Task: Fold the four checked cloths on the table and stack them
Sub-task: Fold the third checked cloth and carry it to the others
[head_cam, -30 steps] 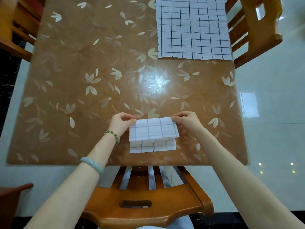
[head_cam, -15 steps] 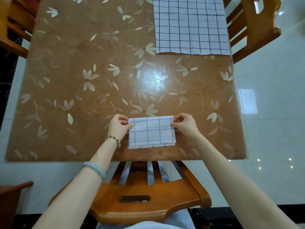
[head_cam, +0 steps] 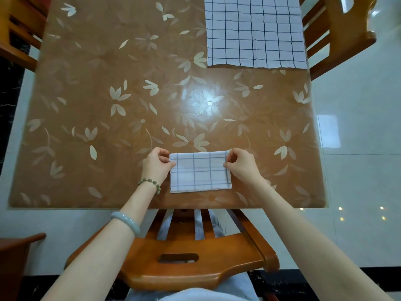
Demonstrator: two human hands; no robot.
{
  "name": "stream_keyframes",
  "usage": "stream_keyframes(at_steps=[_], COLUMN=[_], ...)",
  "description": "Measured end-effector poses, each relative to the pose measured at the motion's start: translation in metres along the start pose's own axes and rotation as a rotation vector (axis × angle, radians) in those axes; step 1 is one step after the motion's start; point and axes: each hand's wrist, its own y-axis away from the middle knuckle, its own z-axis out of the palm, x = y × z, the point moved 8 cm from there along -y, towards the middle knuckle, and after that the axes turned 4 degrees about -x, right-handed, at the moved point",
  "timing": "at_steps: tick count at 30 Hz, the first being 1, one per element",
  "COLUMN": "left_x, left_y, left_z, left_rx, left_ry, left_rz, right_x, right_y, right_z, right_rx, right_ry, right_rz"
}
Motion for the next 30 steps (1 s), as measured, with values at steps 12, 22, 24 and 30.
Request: stream_keyframes(at_steps=[12,22,24,30], left_x=[0.051,0.02,0.017,0.015], left_y=[0.041,0.033,0.031,0.028], left_z=[0.048,0.098,0.097,0.098], left_rx=[0.093,-0.303,-0.303,-0.231], left_ry=[-0.706,-1.048,-1.039,-1.045], left_rz=[0.842,0.839,0.797,0.755], right_x=[-0.003,-0.018,-0.046,-0.06], right_y=[0.002,0.019,0.026,0.023], right_z=[0.003,0.002,0.016,0.092], right_rx=[0.066,0.253,0.284,0.04], right_ry=[0.132,0.136,0.179,0.521], right_rz=[-0.127,-0.226,-0.377,-0.597])
